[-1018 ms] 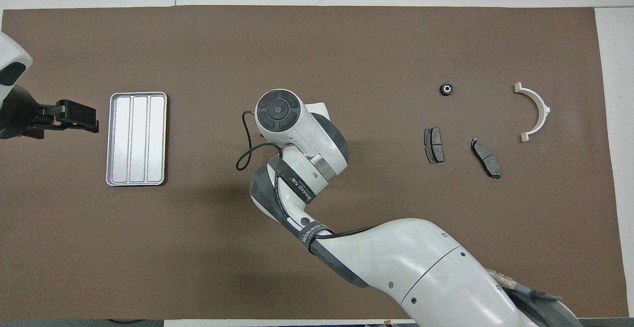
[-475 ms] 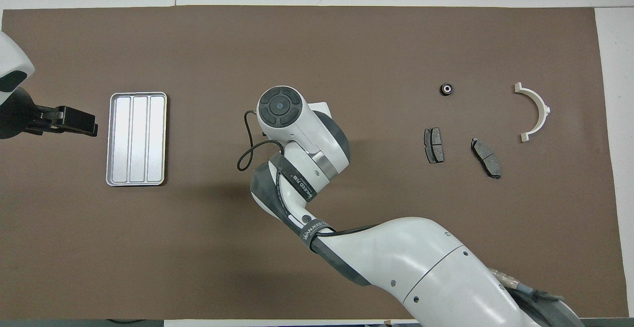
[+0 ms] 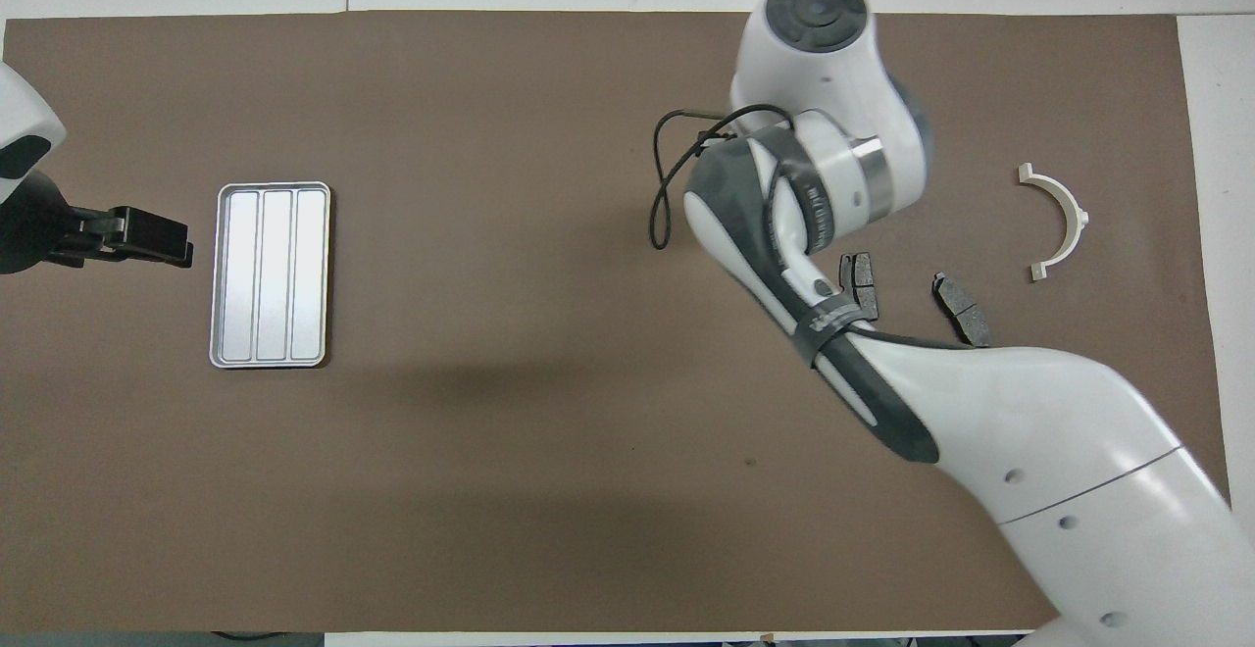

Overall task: Place bearing gear from tray to pile
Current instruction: 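Carry the second gear beside the first gear and open the right gripper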

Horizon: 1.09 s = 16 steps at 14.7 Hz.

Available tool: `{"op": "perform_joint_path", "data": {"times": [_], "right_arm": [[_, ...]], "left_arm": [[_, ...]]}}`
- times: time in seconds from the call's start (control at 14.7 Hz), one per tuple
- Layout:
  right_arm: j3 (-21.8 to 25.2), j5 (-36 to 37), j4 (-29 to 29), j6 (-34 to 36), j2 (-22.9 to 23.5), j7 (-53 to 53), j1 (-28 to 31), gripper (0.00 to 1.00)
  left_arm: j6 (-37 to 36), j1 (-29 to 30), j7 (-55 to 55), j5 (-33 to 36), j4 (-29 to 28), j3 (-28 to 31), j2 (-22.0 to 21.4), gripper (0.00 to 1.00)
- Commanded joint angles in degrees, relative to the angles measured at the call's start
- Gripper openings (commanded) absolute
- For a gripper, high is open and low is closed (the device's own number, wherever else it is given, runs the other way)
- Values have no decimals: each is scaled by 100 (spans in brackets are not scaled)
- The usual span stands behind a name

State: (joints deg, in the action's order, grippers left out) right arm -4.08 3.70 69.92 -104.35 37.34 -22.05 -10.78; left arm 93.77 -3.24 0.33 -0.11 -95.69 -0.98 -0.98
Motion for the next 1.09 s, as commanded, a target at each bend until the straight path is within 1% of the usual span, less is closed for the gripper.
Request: {"op": "perform_joint_path", "data": {"times": [0.0,0.07,0.2,0.34,0.54,0.81,1.02], "right_arm": [[-110,192,302,-76,-104,1172,530,0],[-110,193,477,-198,-173,1594,759,0],[-110,193,959,-777,-314,2229,1111,0],[-110,193,1478,-1497,-376,2817,1471,0],[-110,184,1936,-2210,-350,3128,1719,0],[-110,175,2104,-2528,-288,3145,1781,0],[-110,175,2104,-2503,-288,3137,1763,0]], "left_arm": [[-61,-10,-295,-25,24,-59,-34,100],[-52,-10,-323,-25,33,-95,-34,100],[-43,16,-262,-25,33,-51,-42,100],[-8,25,-305,-25,24,-51,-51,100],[-8,-2,-315,-16,-11,-51,-69,100],[-8,-2,-323,-16,-28,-69,-95,100],[-43,7,-323,-16,-37,-60,-104,100]]}}
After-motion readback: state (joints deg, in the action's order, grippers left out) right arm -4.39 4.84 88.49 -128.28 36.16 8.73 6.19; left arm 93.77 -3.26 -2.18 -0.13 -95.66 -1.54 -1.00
